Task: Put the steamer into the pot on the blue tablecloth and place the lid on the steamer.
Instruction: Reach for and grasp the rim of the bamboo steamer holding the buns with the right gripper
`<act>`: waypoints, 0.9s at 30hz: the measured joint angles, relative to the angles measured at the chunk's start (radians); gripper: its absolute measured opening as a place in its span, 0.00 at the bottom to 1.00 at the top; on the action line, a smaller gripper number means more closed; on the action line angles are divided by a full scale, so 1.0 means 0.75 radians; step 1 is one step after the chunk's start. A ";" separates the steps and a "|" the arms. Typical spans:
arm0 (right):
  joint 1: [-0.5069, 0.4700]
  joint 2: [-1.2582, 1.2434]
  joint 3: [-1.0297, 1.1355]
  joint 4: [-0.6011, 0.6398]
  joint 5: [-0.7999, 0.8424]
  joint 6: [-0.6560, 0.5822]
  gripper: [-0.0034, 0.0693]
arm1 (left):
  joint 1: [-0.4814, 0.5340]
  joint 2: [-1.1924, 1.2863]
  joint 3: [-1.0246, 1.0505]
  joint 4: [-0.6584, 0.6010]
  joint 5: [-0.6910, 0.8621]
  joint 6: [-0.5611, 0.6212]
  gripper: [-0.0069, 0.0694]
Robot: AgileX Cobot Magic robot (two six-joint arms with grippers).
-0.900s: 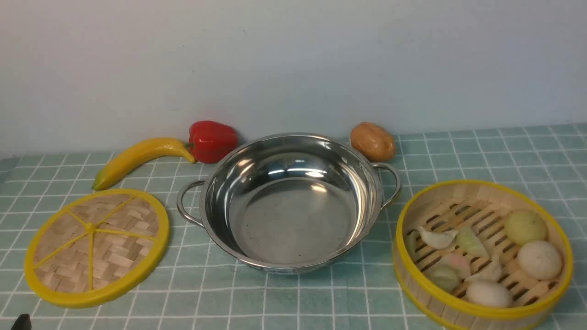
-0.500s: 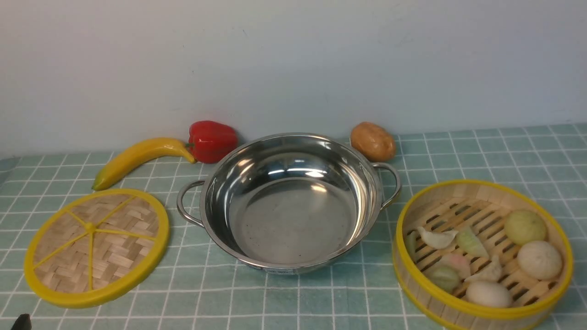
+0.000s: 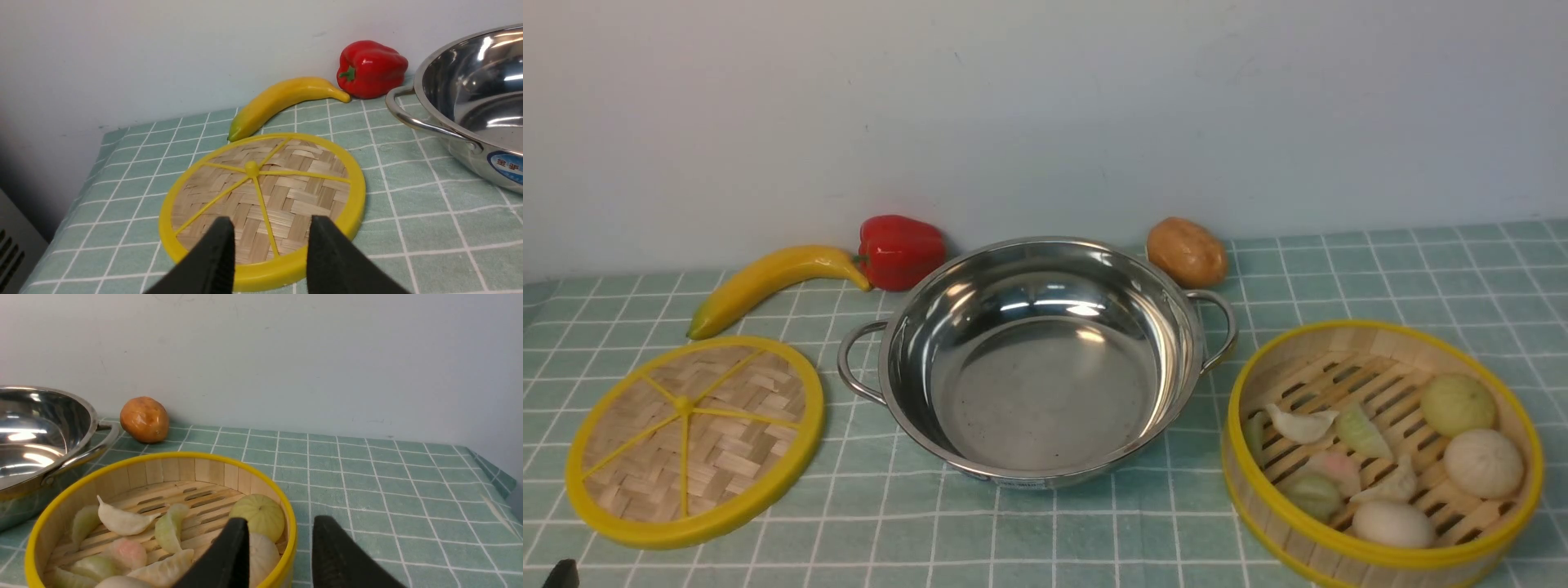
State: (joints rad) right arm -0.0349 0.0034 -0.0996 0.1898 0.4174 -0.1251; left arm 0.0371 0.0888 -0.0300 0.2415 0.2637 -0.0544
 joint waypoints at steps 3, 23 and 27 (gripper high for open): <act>0.000 0.000 0.000 0.199 -0.001 0.070 0.38 | 0.000 0.000 0.000 -0.099 -0.004 -0.038 0.41; 0.000 0.000 0.000 1.056 -0.365 0.022 0.38 | 0.000 0.000 0.002 -0.895 -0.410 -0.290 0.41; 0.000 0.000 0.000 1.146 -0.540 0.026 0.38 | 0.000 0.000 0.002 -0.897 -0.598 -0.290 0.41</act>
State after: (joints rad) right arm -0.0349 0.0034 -0.0996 1.0494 0.0125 -0.1054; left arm 0.0371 0.0888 -0.0282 -0.4309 -0.1849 -0.2716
